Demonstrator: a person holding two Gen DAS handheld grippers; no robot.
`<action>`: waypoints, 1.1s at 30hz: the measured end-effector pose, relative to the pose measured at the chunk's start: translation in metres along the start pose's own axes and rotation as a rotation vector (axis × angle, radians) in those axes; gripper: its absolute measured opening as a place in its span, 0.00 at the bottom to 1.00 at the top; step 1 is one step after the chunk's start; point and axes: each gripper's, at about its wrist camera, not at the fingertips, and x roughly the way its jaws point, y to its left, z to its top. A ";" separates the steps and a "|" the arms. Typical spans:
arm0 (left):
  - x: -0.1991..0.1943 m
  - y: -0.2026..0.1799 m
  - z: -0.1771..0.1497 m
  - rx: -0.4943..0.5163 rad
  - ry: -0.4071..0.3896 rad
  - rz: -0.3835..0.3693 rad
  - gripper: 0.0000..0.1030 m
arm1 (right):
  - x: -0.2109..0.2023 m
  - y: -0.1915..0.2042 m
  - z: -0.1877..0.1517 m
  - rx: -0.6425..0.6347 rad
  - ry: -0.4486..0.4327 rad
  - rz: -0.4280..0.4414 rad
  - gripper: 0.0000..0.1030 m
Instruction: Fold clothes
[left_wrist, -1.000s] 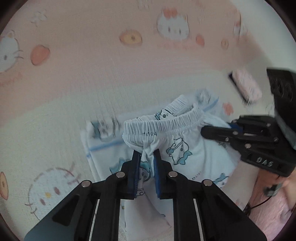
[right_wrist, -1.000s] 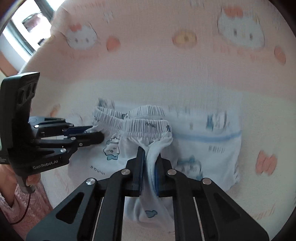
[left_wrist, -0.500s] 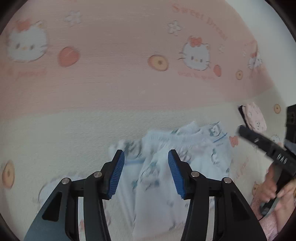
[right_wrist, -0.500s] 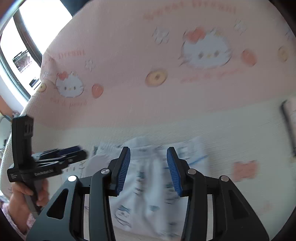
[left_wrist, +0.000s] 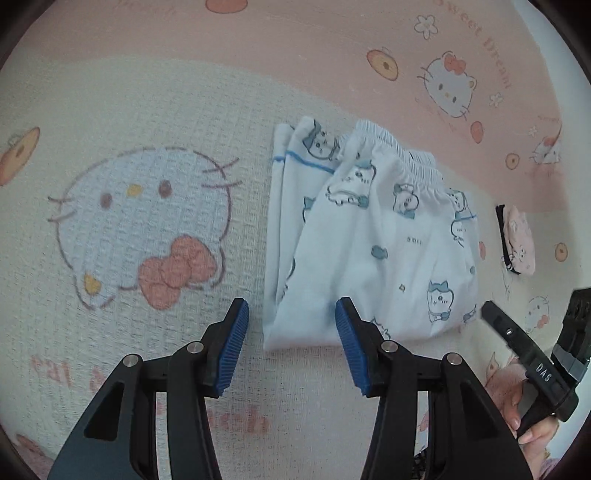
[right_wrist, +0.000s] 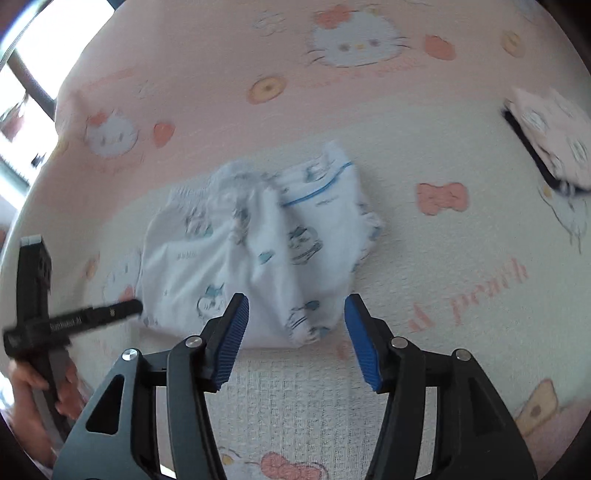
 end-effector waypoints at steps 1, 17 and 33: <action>-0.002 -0.002 0.000 0.008 -0.003 -0.018 0.50 | 0.007 0.003 0.001 -0.019 0.013 -0.001 0.50; -0.044 -0.042 -0.062 0.096 -0.044 -0.034 0.11 | -0.016 0.010 -0.013 -0.052 0.025 0.024 0.06; -0.049 -0.028 -0.139 0.129 0.034 0.092 0.31 | -0.031 0.010 -0.075 -0.009 0.083 -0.084 0.30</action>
